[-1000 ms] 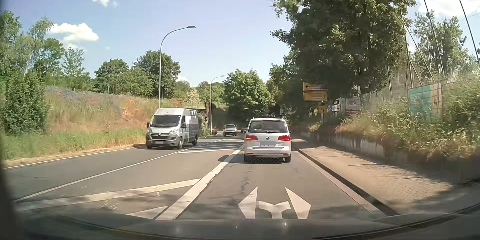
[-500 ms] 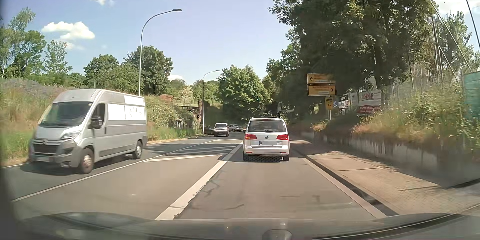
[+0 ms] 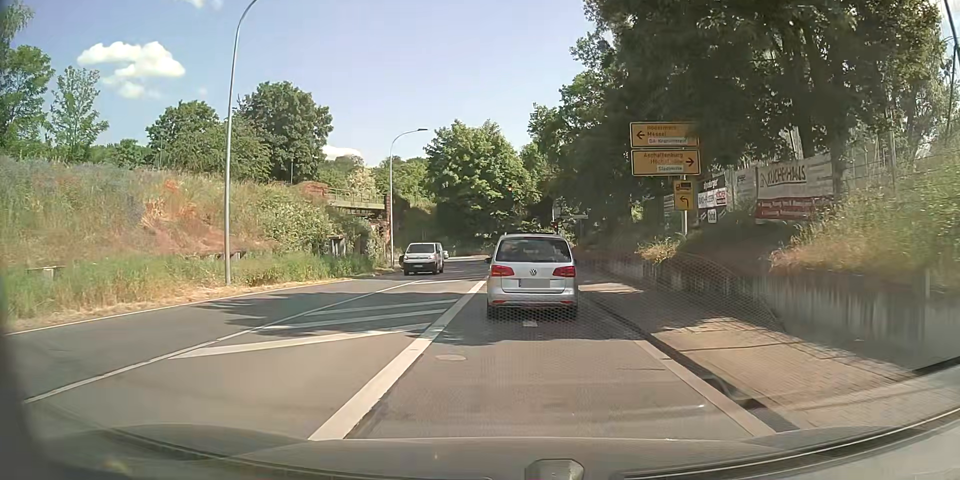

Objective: Follow the waypoints while adhering to traffic rules and regulations

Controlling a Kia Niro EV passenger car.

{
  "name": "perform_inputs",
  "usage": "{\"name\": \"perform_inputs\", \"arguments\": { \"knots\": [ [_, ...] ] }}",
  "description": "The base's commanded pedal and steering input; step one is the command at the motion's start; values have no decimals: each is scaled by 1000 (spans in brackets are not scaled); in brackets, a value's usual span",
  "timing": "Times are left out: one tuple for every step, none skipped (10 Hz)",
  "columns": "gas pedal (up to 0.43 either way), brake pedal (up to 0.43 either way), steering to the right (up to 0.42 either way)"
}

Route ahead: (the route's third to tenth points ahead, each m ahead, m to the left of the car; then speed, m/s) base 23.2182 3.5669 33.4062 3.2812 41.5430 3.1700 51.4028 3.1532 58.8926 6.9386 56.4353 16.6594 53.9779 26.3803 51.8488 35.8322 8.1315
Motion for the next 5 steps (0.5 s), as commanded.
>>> {"name": "perform_inputs", "arguments": {
  "knots": [
    [0,30,5],
    [0,37,4],
    [0,30,0],
    [0,30,-1],
    [0,30,-1]
  ]
}}
